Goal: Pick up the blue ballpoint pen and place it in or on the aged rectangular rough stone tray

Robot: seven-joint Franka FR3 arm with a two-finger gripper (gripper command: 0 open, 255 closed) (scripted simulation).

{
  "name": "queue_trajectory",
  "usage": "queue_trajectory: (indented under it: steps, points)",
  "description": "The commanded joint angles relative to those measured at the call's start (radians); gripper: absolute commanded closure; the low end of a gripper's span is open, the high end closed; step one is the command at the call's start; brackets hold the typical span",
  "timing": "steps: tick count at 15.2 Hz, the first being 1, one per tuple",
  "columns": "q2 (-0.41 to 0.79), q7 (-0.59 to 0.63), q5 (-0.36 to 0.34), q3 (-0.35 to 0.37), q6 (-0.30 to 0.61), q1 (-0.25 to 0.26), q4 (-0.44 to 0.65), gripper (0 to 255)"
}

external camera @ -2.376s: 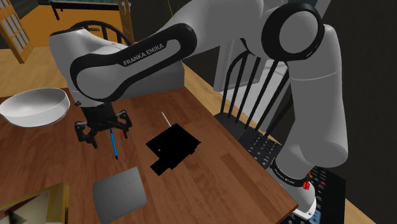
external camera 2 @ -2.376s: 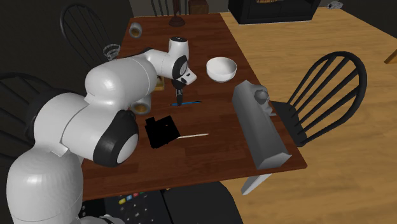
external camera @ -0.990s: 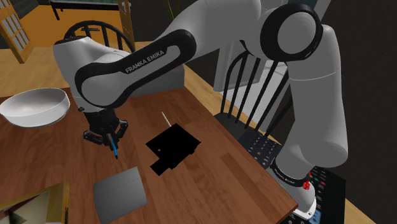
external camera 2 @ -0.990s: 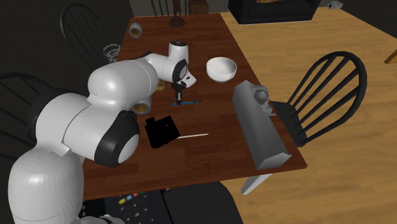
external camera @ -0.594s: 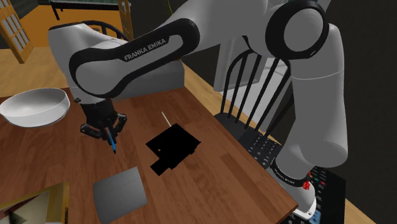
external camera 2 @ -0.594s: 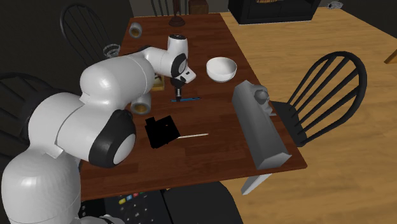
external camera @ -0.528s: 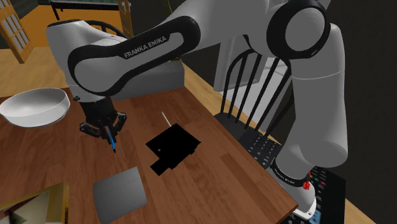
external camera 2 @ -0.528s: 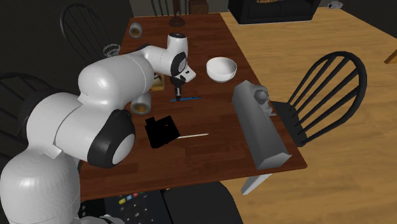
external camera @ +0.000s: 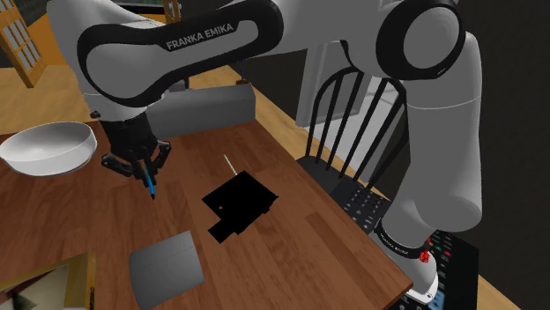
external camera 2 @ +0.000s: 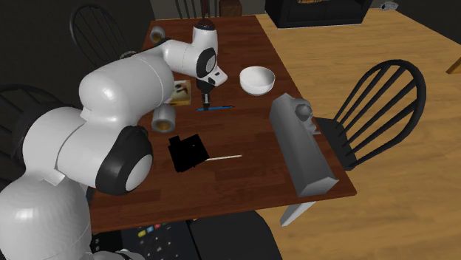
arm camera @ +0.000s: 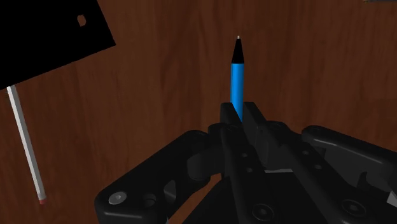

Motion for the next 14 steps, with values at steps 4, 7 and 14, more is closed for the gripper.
queue_trajectory:
  steps: [4, 7, 14]
  points:
    - [-0.01, -0.002, 0.006, 0.004, -0.062, 0.003, 0.054, 255]
    - [-0.013, -0.003, 0.008, 0.006, -0.101, 0.006, 0.089, 255]
    - [-0.303, -0.055, 0.141, 0.04, 0.001, -0.088, -0.273, 255]
